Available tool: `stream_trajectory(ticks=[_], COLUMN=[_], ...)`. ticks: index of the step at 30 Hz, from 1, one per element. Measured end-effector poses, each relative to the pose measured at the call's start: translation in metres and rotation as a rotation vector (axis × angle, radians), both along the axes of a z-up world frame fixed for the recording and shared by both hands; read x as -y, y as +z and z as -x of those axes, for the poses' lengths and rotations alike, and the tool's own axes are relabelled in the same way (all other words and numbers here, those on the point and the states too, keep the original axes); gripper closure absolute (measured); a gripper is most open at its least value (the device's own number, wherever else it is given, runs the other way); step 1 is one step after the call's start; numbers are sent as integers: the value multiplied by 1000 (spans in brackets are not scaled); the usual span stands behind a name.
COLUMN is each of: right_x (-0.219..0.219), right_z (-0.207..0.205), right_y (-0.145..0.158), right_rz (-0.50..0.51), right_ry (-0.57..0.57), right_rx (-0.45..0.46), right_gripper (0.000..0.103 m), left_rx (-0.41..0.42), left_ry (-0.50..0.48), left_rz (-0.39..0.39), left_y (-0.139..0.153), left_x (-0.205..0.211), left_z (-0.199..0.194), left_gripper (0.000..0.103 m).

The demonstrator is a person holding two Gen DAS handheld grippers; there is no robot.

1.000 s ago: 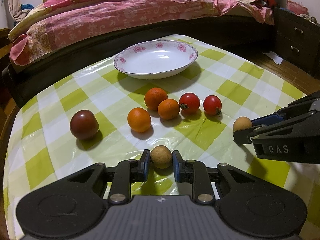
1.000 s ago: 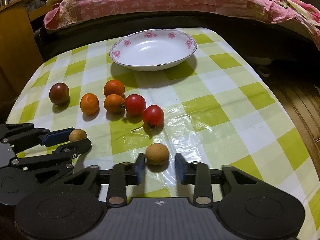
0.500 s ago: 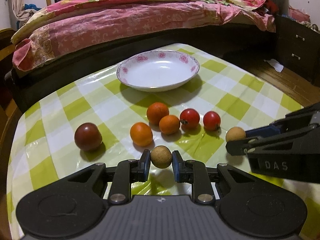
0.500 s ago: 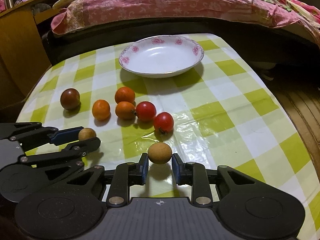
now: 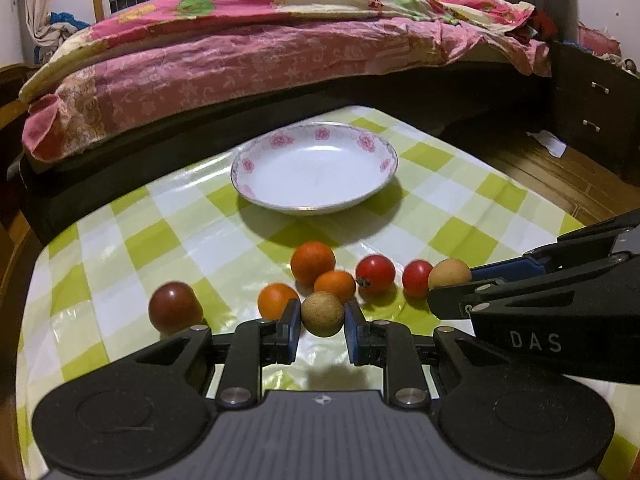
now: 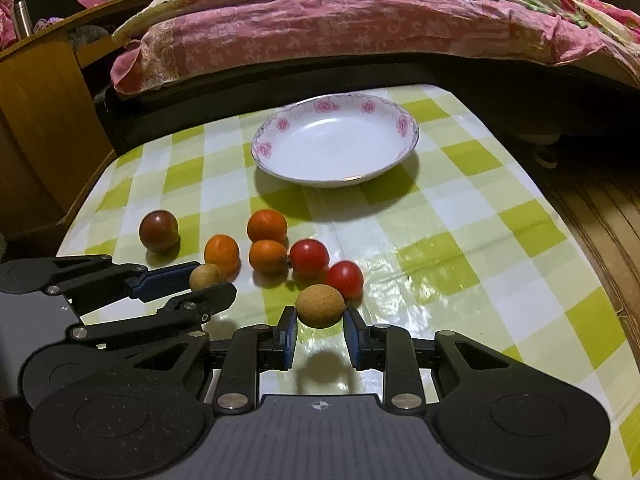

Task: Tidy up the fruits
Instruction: 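Carry both longans over the white plate and open both grippers to drop them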

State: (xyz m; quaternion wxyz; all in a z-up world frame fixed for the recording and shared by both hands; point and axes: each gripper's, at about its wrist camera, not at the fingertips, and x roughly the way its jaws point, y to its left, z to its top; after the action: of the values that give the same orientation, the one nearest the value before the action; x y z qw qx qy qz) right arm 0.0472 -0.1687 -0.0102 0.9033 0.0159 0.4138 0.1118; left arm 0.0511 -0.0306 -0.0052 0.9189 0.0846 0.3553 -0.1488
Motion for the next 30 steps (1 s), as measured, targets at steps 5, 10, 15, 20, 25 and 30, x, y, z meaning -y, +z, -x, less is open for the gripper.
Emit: stream_trajectory(ticks=[5, 10, 15, 20, 25, 30], right_x=[1, 4, 5, 5, 8, 11], right_z=[-7, -17, -32, -53, -78, -100], right_y=[7, 13, 18, 22, 23, 22], right_rz=[-2, -13, -16, -12, -18, -20], right_ry=[2, -5, -9, -14, -20, -22], right_rx=[18, 31, 38, 54, 60, 66], right_gripper=[80, 80, 80, 80, 79, 79], left_rx=[5, 9, 20, 9, 13, 9], left_ry=[11, 20, 16, 24, 27, 29], left_rz=[13, 22, 11, 24, 17, 16], left_y=[7, 13, 18, 21, 21, 18], left_x=[1, 1, 3, 3, 7, 10], left_z=[-10, -24, -42, -67, -91, -111], left_gripper=[72, 73, 73, 73, 73, 73])
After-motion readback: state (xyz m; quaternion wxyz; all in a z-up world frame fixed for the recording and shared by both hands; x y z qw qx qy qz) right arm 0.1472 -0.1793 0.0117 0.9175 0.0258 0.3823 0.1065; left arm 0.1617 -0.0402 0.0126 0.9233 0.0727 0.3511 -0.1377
